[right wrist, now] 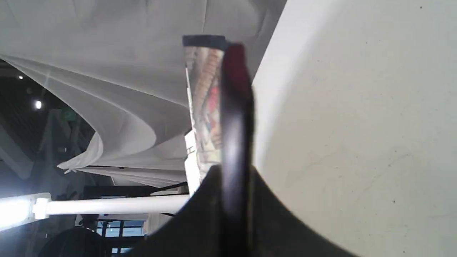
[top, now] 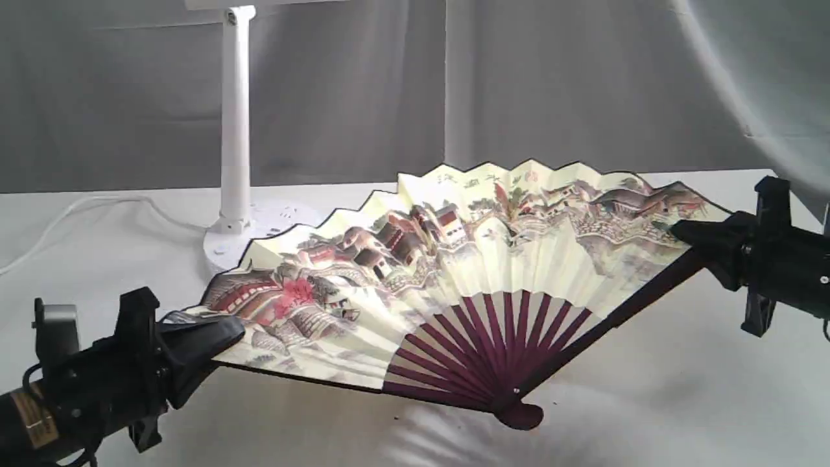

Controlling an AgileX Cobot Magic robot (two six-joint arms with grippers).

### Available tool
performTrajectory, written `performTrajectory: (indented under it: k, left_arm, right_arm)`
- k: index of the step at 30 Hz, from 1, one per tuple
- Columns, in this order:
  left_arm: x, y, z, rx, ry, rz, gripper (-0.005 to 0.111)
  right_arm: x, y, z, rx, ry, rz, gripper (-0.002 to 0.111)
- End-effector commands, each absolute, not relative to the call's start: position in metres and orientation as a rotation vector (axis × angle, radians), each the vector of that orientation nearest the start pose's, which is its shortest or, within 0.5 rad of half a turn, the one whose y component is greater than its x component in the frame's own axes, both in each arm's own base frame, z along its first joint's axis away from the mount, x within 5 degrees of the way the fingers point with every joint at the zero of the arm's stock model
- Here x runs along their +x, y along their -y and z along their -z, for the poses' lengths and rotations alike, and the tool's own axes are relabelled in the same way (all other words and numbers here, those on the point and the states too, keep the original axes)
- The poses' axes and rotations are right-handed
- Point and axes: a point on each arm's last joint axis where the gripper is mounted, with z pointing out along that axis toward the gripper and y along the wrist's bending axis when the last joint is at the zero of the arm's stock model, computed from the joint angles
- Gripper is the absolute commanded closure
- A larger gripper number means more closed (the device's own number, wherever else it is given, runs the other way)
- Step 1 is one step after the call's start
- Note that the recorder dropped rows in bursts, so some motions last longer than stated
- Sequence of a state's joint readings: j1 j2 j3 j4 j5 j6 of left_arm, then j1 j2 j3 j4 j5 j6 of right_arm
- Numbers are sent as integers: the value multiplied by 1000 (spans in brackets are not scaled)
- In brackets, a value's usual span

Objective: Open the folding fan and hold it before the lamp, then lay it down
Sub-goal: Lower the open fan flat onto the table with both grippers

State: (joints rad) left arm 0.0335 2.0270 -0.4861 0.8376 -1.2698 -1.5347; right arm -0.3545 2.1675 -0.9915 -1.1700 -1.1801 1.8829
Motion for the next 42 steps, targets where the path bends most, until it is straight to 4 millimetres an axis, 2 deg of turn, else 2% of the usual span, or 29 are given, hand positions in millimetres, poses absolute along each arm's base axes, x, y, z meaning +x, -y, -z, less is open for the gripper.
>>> performTrajectory:
  k: [1, 5, 8, 13, 15, 27, 32, 37, 39, 42]
  left_arm:
    - [270, 54, -64, -685, -2090, 1400, 107]
    - [272, 54, -41, -744, -2138, 1396, 107]
    - [270, 54, -27, -776, -2171, 1391, 107]
    - [268, 53, -18, -776, -2185, 1354, 107]
    - [268, 52, -17, -774, -2186, 1344, 107]
    - [269, 52, -17, -774, -2182, 1336, 107]
    - [269, 52, -17, -774, -2182, 1336, 103]
    - [266, 50, -16, -784, -2179, 1307, 103]
    - [261, 47, -14, -832, -2168, 1251, 107]
    - [257, 43, -16, -866, -2153, 1204, 107]
  right_arm:
    - [369, 54, -108, 699, -1859, -1503, 108]
    - [366, 53, -94, 734, -1881, -1510, 108]
    - [363, 53, -64, 837, -1900, -1526, 108]
    - [356, 51, -24, 918, -1937, -1514, 108]
    - [355, 51, -16, 930, -1940, -1504, 108]
    - [354, 51, -16, 941, -1946, -1519, 108]
    - [354, 51, -16, 956, -1943, -1526, 108]
    - [350, 64, -16, 988, -1936, -1524, 108]
    - [345, 71, -14, 1018, -1925, -1515, 108]
    - [340, 71, -12, 1056, -1910, -1503, 108]
